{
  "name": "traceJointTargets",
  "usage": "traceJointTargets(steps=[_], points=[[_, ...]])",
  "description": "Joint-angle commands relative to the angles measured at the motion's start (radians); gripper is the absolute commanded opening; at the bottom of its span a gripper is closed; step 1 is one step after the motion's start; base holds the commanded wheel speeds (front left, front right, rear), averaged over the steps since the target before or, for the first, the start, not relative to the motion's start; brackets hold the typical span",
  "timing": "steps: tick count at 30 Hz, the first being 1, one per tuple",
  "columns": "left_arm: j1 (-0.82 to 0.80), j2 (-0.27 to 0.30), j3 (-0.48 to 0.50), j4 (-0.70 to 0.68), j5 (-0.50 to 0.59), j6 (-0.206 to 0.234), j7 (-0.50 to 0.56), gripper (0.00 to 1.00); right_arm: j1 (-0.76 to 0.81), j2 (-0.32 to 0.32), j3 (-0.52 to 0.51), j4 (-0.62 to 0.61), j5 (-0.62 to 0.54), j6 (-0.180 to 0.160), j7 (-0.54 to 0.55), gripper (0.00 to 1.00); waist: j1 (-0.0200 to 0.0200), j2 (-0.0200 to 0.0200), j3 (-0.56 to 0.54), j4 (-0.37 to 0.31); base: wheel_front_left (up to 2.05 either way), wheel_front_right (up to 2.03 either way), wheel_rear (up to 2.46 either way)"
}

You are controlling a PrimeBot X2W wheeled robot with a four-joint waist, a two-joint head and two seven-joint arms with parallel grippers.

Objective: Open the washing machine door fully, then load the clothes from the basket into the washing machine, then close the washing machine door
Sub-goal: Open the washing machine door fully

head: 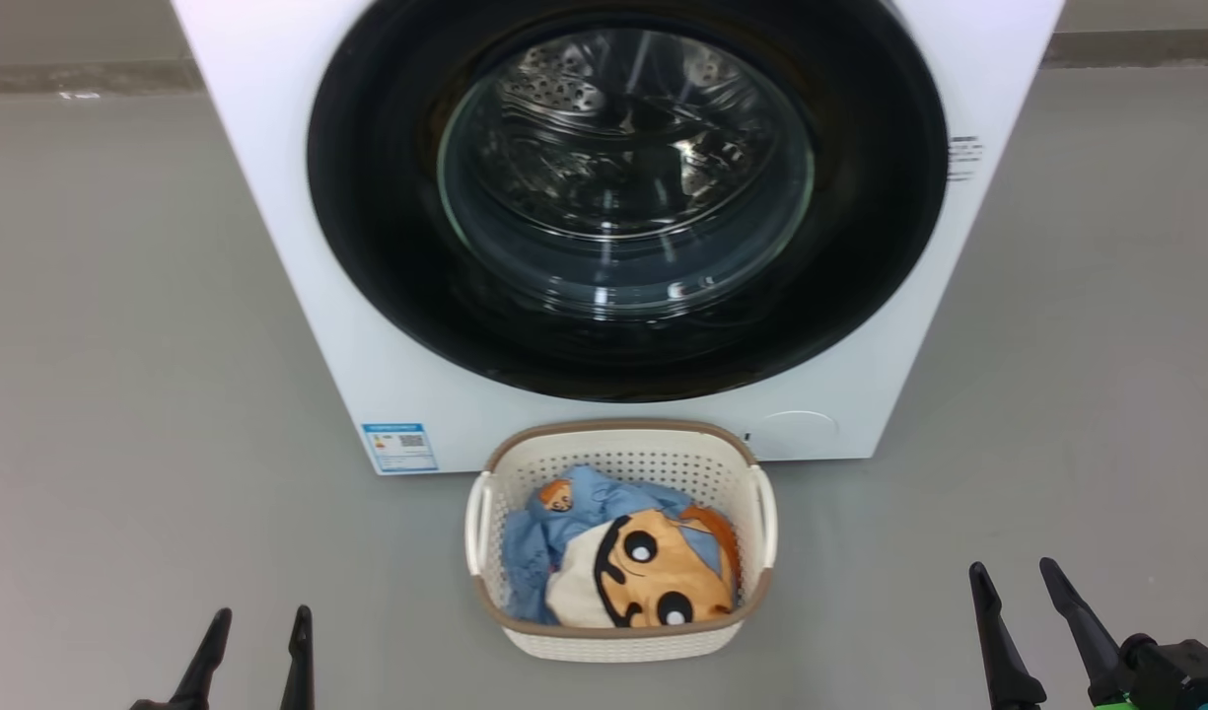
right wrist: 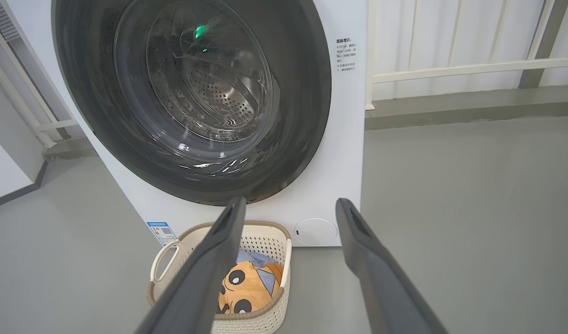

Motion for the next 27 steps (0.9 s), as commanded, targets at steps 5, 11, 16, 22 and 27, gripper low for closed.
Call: traceJointTargets(steps=[5, 11, 16, 22, 27], points=[[-0.038, 0.006, 0.028, -0.031, -0.003, 0.005, -0.008, 1.0, -0.013, -0.016, 0.027, -0.023, 0.003, 0.002, -0.013, 1.0, 0.0, 0.0, 0.006, -0.004, 1.0, 1.4, -2.4], [-0.044, 0.006, 0.026, -0.032, -0.002, 0.007, -0.008, 1.0, -0.018, -0.015, 0.024, -0.023, 0.01, 0.002, -0.013, 1.0, 0.0, 0.0, 0.016, -0.007, 1.01, 1.45, -2.46], [-0.05, 0.005, 0.03, -0.051, -0.02, 0.008, -0.008, 1.0, -0.02, -0.015, 0.026, -0.024, 0.013, 0.002, -0.013, 1.0, 0.0, 0.0, 0.02, -0.006, 1.03, 1.31, -2.34], [-0.042, 0.005, 0.027, -0.052, -0.016, 0.023, -0.008, 1.0, -0.02, -0.014, 0.031, -0.025, 0.015, 0.002, -0.013, 1.0, 0.0, 0.0, 0.02, -0.006, 0.78, 0.78, -1.56], [-0.04, 0.005, 0.019, -0.045, -0.02, 0.023, -0.008, 1.0, -0.025, -0.01, 0.027, -0.035, 0.03, 0.002, -0.013, 1.0, 0.0, 0.0, 0.02, -0.008, 0.35, 0.35, -0.69]])
